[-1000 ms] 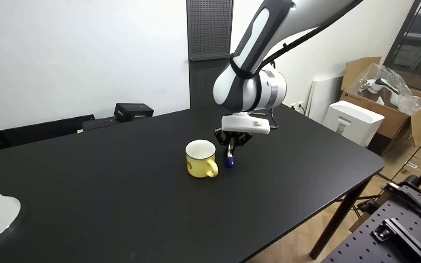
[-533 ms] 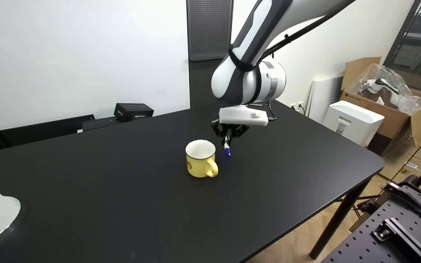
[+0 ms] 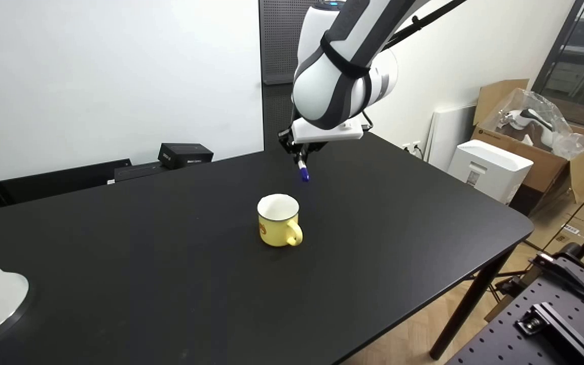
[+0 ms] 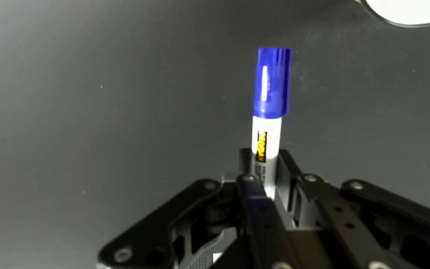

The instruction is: Put the blue marker in the yellow mug

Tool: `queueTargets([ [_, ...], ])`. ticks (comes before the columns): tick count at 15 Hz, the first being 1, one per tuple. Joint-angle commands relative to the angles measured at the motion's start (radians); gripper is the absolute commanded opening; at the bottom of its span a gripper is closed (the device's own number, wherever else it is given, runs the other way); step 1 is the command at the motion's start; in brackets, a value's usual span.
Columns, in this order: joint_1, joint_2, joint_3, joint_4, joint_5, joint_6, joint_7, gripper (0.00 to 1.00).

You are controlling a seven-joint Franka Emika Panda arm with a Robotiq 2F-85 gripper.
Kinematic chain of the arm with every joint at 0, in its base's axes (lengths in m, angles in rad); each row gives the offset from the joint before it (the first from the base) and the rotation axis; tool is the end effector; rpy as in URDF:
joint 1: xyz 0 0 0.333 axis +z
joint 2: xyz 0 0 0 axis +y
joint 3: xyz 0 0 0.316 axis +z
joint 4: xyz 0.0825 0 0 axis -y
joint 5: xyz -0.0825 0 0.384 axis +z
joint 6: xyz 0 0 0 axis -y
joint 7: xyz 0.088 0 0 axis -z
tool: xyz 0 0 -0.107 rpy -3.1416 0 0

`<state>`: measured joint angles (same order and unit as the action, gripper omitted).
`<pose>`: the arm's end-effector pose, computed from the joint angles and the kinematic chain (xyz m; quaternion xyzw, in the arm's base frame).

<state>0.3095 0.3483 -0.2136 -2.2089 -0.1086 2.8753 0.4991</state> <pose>0.5799 0.0637 0.2568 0.9759 -0.1369 0.1700 0.0078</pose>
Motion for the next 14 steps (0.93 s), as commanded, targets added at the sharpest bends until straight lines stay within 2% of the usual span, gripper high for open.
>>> queueTargets([
  [1,0.109,-0.008,-0.089,0.018,-0.142,0.057,0.129,0.04],
  [6,0.25,-0.009,-0.182,0.002,-0.231,0.133,0.198,0.04],
  [8,0.287,-0.017,-0.199,-0.015,-0.24,0.143,0.208,0.04],
  [11,0.306,-0.039,-0.186,-0.05,-0.215,0.134,0.187,0.04],
  [14,0.291,-0.063,-0.138,-0.085,-0.178,0.121,0.154,0.04],
])
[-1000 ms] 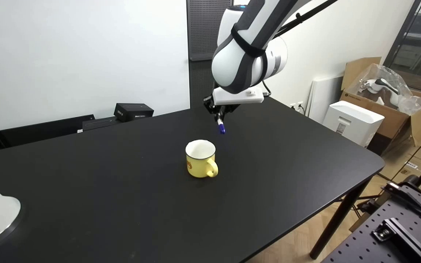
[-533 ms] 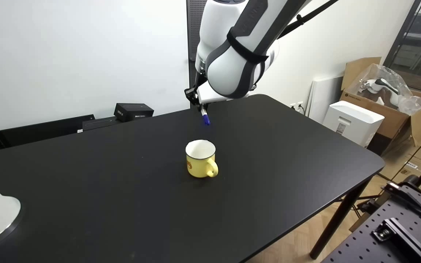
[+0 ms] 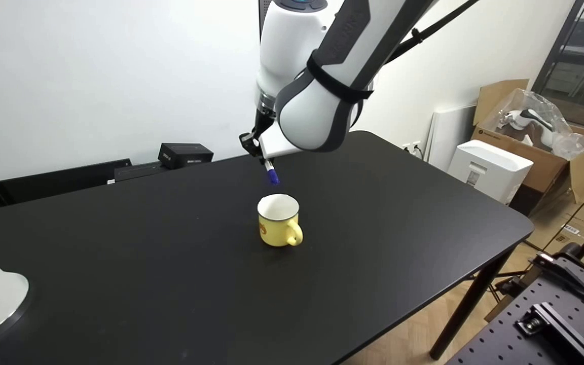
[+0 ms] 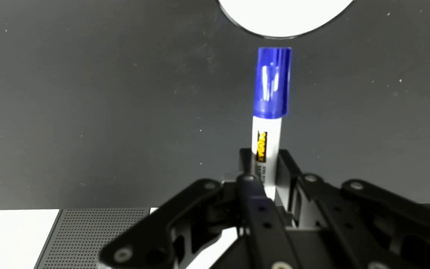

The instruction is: Put the blue marker in the yellow mug

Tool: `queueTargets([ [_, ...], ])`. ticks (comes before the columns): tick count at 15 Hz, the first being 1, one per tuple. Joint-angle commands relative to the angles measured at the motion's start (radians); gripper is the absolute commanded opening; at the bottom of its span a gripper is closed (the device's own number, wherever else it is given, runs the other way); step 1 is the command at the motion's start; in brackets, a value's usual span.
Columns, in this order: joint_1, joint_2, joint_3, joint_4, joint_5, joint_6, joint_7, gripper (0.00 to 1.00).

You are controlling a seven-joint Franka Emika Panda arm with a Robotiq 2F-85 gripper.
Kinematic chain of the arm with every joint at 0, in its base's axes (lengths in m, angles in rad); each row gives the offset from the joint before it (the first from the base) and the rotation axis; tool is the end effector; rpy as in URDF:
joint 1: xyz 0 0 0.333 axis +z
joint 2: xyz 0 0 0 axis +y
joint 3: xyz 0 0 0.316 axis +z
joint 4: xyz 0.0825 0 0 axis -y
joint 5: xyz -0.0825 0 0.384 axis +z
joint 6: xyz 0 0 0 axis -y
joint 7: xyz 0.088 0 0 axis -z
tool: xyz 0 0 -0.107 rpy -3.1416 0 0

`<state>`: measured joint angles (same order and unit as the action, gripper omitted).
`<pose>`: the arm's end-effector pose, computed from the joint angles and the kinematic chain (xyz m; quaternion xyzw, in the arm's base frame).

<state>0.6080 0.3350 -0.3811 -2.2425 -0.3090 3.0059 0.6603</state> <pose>0.5588 0.1557 0.2720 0.9698 -0.0430 0.2399 0.0092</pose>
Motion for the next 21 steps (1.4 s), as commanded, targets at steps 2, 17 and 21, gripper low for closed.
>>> queueTargets([
  [2,-0.026,-0.065,0.07,-0.076,0.051,-0.013,-0.032,0.04],
  [17,0.267,0.036,-0.277,-0.042,-0.199,0.056,0.156,0.04],
  [21,0.294,0.04,-0.261,-0.063,-0.162,0.096,0.144,0.04],
])
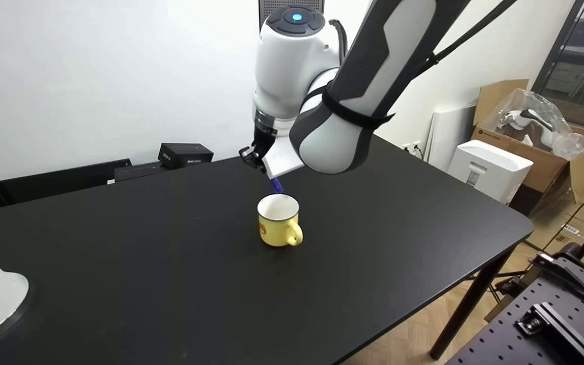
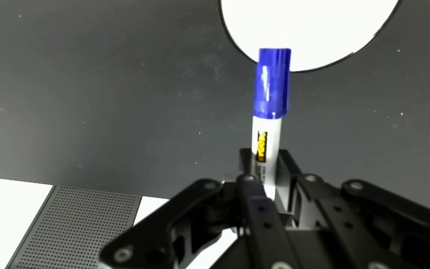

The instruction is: Put the blue marker in the yellow mug

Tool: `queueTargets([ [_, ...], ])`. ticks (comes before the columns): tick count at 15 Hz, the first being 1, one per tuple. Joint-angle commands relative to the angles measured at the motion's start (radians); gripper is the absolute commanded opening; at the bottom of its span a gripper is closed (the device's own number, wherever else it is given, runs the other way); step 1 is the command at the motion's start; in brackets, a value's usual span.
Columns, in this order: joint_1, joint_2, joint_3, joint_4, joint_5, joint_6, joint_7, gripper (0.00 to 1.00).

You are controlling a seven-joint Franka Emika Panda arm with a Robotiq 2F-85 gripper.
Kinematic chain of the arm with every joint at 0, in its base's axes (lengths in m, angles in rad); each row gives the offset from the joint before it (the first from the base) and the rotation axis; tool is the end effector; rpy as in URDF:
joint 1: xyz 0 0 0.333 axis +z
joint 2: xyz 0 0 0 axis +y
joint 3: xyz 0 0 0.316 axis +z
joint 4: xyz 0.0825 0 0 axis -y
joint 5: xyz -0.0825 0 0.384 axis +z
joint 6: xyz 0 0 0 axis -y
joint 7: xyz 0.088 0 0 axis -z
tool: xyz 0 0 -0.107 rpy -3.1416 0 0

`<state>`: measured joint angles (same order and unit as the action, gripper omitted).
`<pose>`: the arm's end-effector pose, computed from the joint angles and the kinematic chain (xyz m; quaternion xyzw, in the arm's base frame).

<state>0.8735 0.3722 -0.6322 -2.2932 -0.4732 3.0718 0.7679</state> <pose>0.5355 0.1727 0.2576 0.9639 0.0119 0.2615 0.0487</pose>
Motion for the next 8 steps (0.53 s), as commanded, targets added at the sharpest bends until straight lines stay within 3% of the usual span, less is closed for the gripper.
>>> queueTargets([
  [1,0.036,0.0,-0.009,-0.02,0.005,0.04,0.035,0.04],
  [8,0.111,-0.007,-0.064,-0.086,-0.002,0.11,0.052,0.04],
])
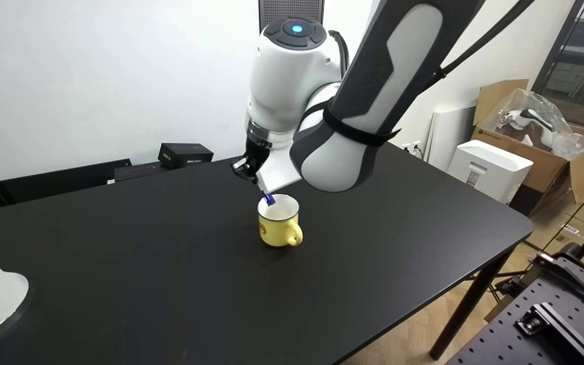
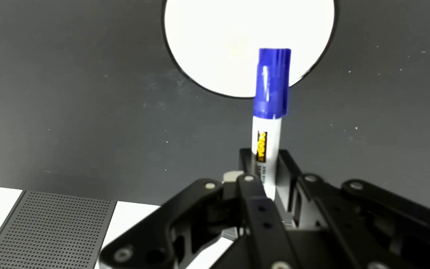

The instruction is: Put the blue marker in the yellow mug

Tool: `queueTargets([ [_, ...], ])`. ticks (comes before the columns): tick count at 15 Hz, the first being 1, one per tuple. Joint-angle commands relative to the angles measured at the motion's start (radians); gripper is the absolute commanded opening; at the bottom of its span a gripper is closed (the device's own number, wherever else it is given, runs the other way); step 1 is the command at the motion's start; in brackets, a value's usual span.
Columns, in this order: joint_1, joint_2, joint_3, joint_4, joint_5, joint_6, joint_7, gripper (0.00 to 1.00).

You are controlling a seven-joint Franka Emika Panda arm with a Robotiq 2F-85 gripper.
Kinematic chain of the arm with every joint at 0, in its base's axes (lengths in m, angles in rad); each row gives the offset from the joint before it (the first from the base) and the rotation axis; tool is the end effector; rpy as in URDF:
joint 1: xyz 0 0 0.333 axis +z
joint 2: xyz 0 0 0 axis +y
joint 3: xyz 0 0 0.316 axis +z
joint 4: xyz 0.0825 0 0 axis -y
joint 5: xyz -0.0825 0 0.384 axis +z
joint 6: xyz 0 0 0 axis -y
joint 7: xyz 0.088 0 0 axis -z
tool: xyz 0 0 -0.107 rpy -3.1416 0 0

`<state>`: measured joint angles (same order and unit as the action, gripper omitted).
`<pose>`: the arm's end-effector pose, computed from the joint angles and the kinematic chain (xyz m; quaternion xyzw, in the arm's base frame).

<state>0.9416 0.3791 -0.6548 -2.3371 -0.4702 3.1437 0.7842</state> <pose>0.5150 0.1944 0.2484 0.9626 0.0321 0.2678 0.0270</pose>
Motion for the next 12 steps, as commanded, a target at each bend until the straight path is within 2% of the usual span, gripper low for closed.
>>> queueTargets([
  [1,0.068,-0.011,-0.068,-0.056,-0.01,0.054,0.042,0.04],
  [7,0.217,0.019,-0.235,-0.112,0.007,0.132,0.036,0.04],
  [12,0.26,0.025,-0.275,-0.147,0.022,0.157,0.025,0.04],
])
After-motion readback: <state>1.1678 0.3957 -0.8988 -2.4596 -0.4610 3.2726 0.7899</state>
